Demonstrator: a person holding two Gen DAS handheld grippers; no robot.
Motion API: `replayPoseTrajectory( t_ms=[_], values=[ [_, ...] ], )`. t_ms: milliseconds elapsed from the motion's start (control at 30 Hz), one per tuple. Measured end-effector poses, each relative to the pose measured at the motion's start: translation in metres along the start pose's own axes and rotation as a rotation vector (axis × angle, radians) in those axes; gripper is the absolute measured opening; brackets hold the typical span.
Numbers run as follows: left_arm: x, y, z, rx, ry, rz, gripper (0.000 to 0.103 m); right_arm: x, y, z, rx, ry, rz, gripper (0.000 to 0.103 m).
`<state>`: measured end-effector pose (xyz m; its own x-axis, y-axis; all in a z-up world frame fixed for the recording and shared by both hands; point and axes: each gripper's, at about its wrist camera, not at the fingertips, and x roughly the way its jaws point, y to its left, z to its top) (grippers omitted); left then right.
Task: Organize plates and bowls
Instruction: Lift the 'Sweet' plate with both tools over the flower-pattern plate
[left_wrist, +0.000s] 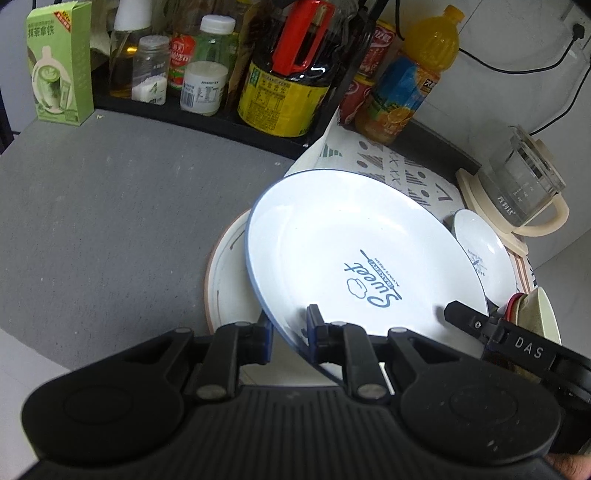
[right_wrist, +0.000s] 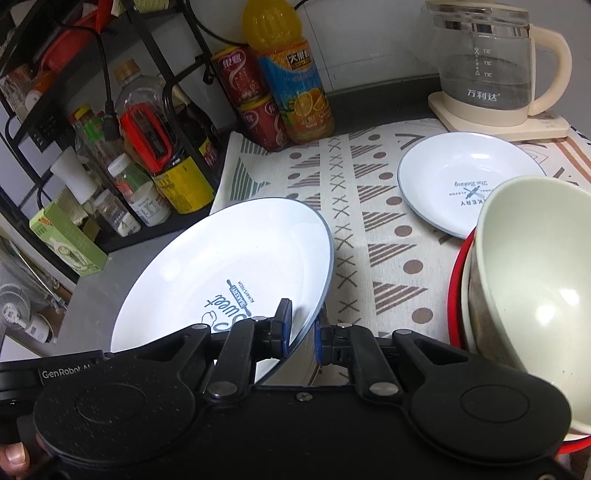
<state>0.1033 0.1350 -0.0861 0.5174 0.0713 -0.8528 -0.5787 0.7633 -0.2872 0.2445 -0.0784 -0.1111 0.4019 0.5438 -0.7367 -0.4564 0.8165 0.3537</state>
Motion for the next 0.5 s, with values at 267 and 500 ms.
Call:
replayPoseTrajectory(
  t_ms=[267,500],
  values=[
    [0.007,0.004,-0.003,-0.004,0.037,0.015,0.017,0.008,-0.001,-0.006,0.000,0.034,-0.012,0.012],
    [0.014,0.010,-0.004,-0.020,0.068,0.026,0.017,0.013,0.005,-0.010,-0.020,0.055,-0.021,0.012]
  ],
)
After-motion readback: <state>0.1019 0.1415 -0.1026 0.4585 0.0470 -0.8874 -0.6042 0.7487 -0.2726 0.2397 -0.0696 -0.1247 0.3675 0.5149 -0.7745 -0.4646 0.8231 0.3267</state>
